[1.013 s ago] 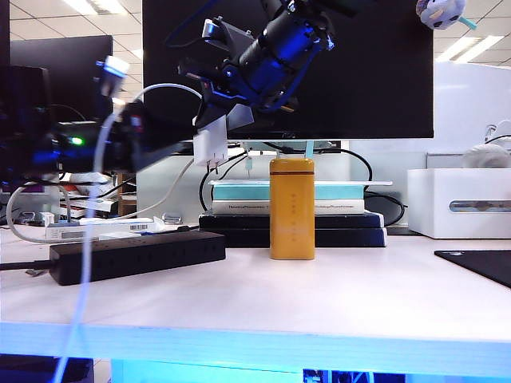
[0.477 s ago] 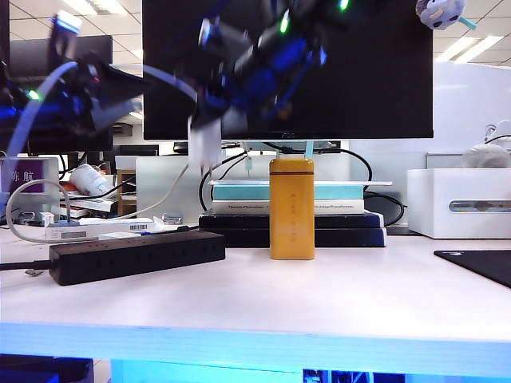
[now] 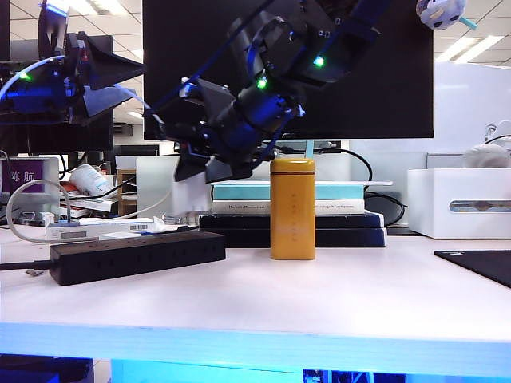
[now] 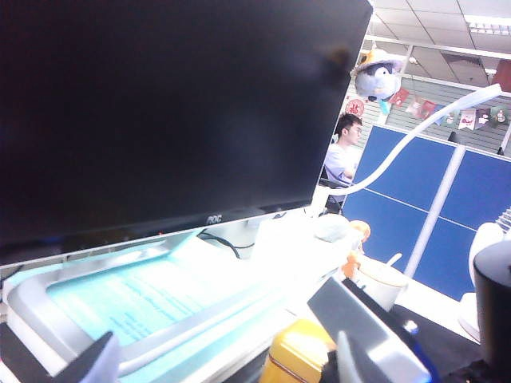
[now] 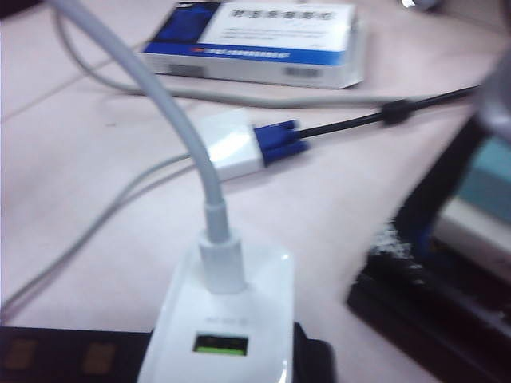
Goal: Plug the white charger into the left socket.
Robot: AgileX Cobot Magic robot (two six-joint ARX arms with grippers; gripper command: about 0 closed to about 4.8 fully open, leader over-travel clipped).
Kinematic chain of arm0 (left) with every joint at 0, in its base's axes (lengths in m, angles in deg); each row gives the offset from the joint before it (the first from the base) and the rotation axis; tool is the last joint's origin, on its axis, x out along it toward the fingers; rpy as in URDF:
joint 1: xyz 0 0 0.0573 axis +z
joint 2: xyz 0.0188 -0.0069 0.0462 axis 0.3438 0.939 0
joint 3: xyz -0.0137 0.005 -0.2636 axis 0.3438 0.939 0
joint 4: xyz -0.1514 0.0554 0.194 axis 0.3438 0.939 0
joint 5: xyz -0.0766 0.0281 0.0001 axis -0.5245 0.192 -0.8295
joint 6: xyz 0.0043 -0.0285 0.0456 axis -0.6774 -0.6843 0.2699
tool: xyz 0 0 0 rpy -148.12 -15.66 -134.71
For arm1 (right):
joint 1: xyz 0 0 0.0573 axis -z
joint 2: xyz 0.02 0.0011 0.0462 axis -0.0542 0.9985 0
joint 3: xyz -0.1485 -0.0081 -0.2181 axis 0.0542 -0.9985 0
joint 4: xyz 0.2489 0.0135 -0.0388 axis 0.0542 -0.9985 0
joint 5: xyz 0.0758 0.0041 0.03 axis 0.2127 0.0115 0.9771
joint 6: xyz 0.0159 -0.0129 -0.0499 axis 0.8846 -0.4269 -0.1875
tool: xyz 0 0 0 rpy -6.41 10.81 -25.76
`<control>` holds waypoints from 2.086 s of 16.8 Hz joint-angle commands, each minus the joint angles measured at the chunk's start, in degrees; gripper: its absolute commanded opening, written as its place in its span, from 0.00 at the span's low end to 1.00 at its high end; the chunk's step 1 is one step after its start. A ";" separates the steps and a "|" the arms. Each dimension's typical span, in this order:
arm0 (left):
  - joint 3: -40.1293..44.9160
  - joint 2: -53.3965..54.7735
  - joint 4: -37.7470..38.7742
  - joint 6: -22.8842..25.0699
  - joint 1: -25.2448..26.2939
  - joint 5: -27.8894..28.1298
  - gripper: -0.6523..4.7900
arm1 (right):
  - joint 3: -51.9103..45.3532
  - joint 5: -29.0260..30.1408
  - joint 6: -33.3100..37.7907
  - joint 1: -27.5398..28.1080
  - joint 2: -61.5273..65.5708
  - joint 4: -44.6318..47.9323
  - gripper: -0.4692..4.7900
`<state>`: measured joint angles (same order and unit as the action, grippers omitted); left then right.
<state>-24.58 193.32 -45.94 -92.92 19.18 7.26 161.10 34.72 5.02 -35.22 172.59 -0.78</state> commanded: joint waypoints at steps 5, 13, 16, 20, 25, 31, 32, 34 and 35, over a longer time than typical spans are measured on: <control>-0.15 -0.44 -0.74 -0.20 0.04 -0.46 0.78 | 0.22 -10.67 1.55 -2.14 -0.28 2.14 0.29; -0.15 -0.44 -0.76 -0.15 0.04 -1.53 0.78 | 0.22 -11.54 1.20 -2.14 2.95 3.89 0.29; -0.15 -0.44 -0.76 -0.15 0.04 -1.53 0.78 | 0.22 -13.18 0.00 -2.03 2.84 2.73 0.29; -0.15 -0.44 -0.76 -0.15 0.04 -1.51 0.78 | 0.22 -12.94 -2.23 -1.92 2.84 -2.05 0.29; -0.15 -0.44 -0.76 -0.15 0.04 -1.51 0.78 | 0.22 -10.56 -3.06 -1.90 2.86 -3.98 0.29; -0.15 -0.44 -0.76 -0.20 0.02 -1.53 0.78 | 0.15 -11.43 -2.78 -1.55 3.23 -5.79 0.29; -0.15 -0.44 -0.76 -0.22 0.02 -1.57 0.78 | 0.15 -11.39 -2.49 -1.29 3.30 -6.25 0.29; -0.15 -0.44 -0.76 -0.22 0.02 -1.55 0.78 | 0.11 -11.41 -2.51 -1.20 3.32 -6.73 0.29; -0.15 -0.44 -0.76 -0.24 0.02 -1.55 0.78 | 0.13 -11.39 -2.56 -1.20 3.32 -6.64 0.29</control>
<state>-24.56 193.35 -45.50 -92.90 19.18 6.01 161.77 24.89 1.96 -36.88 175.19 -2.18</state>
